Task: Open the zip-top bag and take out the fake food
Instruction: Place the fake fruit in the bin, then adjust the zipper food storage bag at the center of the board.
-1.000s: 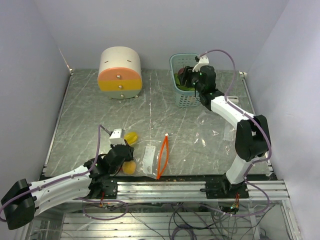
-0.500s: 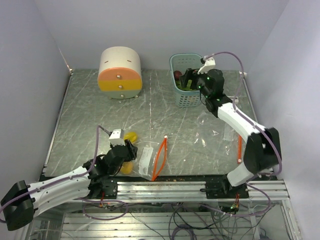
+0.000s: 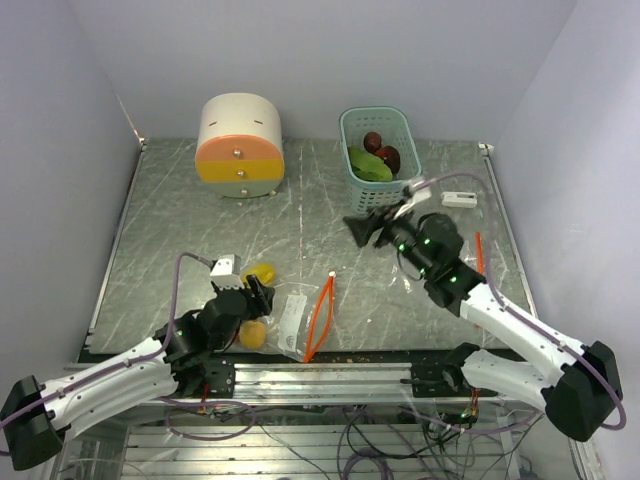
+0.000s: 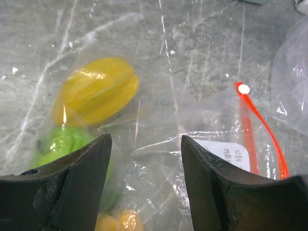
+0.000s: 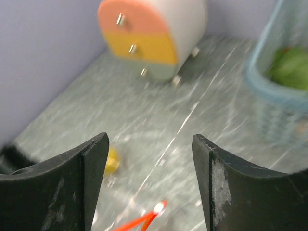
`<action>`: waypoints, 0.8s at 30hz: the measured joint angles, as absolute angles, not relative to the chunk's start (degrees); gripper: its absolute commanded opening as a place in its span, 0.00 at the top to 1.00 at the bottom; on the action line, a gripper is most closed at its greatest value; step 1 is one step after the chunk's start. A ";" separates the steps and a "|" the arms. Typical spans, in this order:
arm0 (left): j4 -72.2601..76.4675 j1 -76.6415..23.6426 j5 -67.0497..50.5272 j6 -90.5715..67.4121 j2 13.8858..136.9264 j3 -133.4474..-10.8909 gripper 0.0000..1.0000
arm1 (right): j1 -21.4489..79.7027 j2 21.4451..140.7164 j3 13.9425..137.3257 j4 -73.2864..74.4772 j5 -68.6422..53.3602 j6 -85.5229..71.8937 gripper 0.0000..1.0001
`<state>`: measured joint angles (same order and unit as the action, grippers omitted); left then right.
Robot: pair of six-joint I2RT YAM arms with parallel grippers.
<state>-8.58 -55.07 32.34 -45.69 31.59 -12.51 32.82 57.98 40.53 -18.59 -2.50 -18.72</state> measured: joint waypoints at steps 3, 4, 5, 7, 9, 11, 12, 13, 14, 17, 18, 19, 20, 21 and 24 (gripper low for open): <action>-10.96 -55.07 34.57 -45.28 31.27 -14.90 0.29 | 40.53 57.84 35.18 -17.37 -0.64 -21.76 0.52; -12.08 -55.07 35.55 -45.39 31.24 -15.86 0.29 | 42.19 57.84 33.41 -17.12 -0.60 -22.74 0.54; -13.87 -55.07 37.12 -45.65 31.35 -17.19 0.28 | 44.14 57.84 30.92 -17.39 -0.58 -24.51 0.55; -16.97 -55.07 39.83 -46.98 31.59 -19.16 0.28 | 47.37 58.13 26.30 -18.02 -0.89 -27.64 0.56; -19.66 -55.07 42.44 -48.82 31.86 -20.25 0.27 | 50.50 59.09 22.52 -19.16 -1.48 -30.70 0.50; -21.65 -55.07 44.12 -50.83 31.94 -20.29 0.27 | 53.60 60.58 20.67 -19.97 -1.63 -33.19 0.40; -23.05 -55.07 45.04 -51.81 32.03 -20.29 0.27 | 55.37 61.56 20.43 -20.23 -1.58 -34.35 0.37; -24.10 -55.07 45.67 -53.06 32.14 -20.29 0.27 | 57.21 62.37 20.47 -20.62 -1.13 -35.07 0.35; -24.80 -55.07 46.15 -53.76 32.21 -20.27 0.27 | 58.54 62.83 20.53 -21.02 -0.82 -35.66 0.33; -26.22 -55.07 46.92 -55.20 32.27 -20.23 0.27 | 62.78 64.38 21.37 -22.59 0.45 -37.21 0.32; -26.44 -55.07 47.00 -55.53 32.34 -20.23 0.27 | 63.37 64.84 21.67 -23.16 0.64 -37.50 0.32; -26.57 -55.07 47.11 -55.81 32.42 -20.23 0.27 | 63.90 65.60 22.00 -24.08 0.84 -37.91 0.33; -26.70 -55.07 47.22 -55.99 32.49 -20.23 0.27 | 64.27 66.83 22.50 -25.17 0.95 -38.50 0.33; -26.85 -55.07 47.31 -56.10 32.53 -20.23 0.27 | 64.47 68.14 22.90 -26.09 1.06 -38.96 0.33; -27.09 -55.07 47.40 -56.25 32.58 -20.21 0.27 | 64.64 71.29 23.24 -28.51 1.06 -40.75 0.33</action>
